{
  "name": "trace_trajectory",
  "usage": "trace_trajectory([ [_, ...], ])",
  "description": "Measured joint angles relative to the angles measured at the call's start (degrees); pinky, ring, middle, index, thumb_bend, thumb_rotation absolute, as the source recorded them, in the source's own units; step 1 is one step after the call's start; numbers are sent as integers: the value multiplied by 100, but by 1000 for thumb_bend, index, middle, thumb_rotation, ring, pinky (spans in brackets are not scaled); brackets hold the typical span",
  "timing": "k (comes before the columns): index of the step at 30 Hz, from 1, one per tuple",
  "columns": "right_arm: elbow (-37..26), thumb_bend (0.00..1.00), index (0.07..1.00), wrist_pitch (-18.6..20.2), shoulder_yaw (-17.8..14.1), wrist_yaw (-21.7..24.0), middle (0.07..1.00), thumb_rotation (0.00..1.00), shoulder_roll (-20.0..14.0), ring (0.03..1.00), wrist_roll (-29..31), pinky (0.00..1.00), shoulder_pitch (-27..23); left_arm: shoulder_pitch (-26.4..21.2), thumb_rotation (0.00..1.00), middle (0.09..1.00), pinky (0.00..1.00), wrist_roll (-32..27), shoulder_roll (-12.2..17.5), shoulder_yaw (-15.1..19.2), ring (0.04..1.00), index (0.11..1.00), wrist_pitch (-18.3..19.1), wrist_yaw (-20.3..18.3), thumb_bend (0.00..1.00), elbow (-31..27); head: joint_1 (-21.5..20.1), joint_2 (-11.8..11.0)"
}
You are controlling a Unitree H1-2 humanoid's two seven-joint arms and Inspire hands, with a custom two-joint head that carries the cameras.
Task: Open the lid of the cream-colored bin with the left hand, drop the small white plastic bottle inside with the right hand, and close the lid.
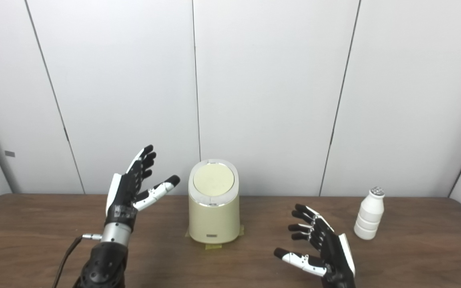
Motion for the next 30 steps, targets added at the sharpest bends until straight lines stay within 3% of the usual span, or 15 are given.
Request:
trace_trajectory([
  [6, -3, 703, 776, -13, 3, -9, 773, 123, 3, 656, -25, 582, -1, -475, 330, 1000, 986, 433, 40, -282, 1000, 1000, -24, 128, 961, 731, -105, -35],
  [18, -21, 719, 775, -8, 28, -24, 775, 139, 18, 646, -29, 571, 1, -1264, 311, 1000, 1000, 1366, 140, -926, 1000, 1000, 186, 464, 979, 1774, -176, -62],
  [26, -21, 730, 775, -11, 45, -37, 776, 157, 32, 636, -33, 555, -5, -1541, 301, 1000, 1000, 1715, 222, -1254, 1000, 1000, 187, 474, 1000, 2083, -211, -70],
  [30, -45, 735, 783, -8, 64, -47, 778, 181, 70, 647, -39, 556, 1, -1573, 244, 1000, 1000, 1853, 307, -1369, 1000, 1000, 237, 473, 997, 2178, -228, -53],
])
